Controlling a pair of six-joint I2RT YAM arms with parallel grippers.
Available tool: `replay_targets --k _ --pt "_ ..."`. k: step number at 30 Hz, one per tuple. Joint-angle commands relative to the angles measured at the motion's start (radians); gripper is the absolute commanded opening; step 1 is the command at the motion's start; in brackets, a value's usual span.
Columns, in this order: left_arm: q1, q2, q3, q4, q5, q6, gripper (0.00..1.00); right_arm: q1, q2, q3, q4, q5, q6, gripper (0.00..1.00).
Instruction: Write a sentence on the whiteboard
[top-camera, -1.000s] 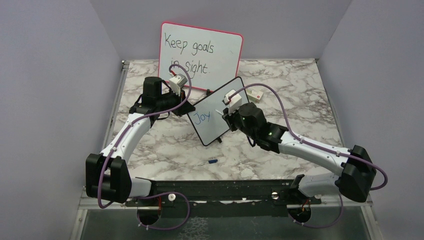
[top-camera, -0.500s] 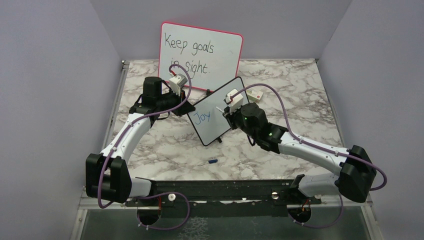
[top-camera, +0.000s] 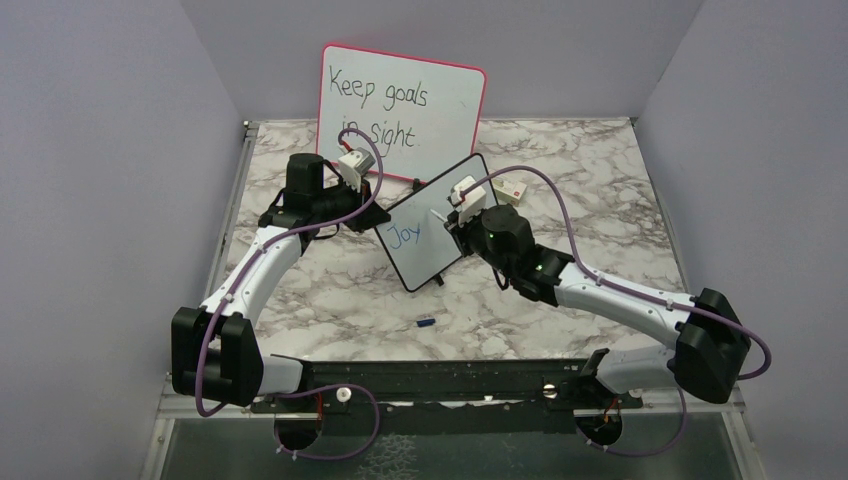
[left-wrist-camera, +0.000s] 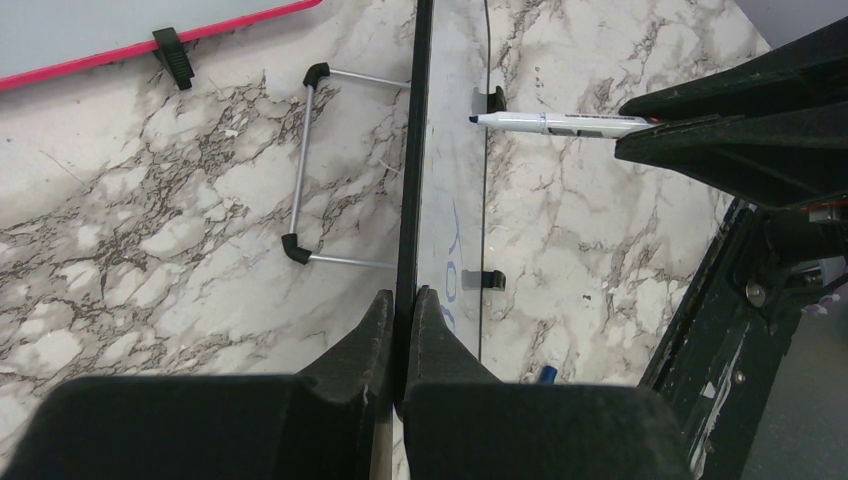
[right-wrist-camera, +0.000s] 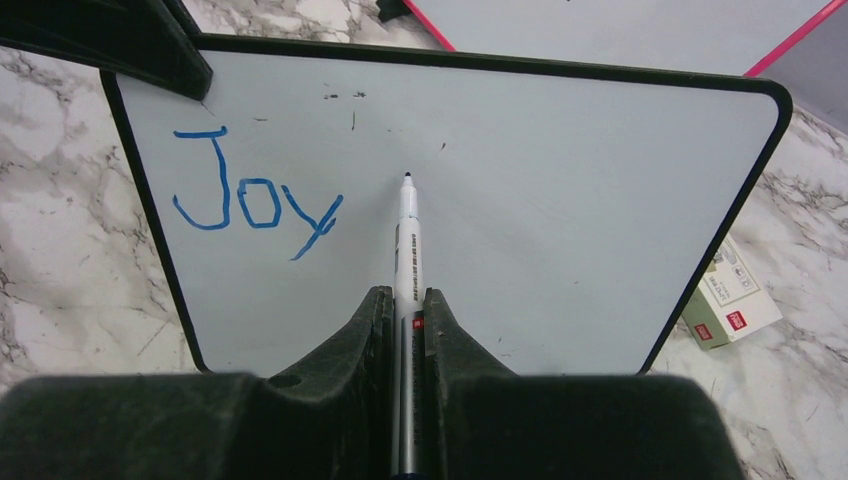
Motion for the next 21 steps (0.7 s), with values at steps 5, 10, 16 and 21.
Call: replay_targets --k 5,10,16,21 --pt "-0.009 0.036 -0.014 -0.080 -0.105 0.056 0.00 -0.008 0.020 0.035 0.036 0.016 -0.012 0.00" --pt "-0.009 0.037 -0.015 -0.080 -0.105 0.055 0.00 -0.011 0.016 0.035 0.057 0.015 -0.013 0.00" --pt "-0.009 0.038 -0.015 -0.080 -0.105 0.055 0.00 -0.016 0.024 0.039 0.073 0.032 -0.012 0.00" --pt "-0.009 0.040 -0.014 -0.080 -0.105 0.055 0.00 -0.020 0.030 0.042 0.084 0.049 -0.012 0.00"
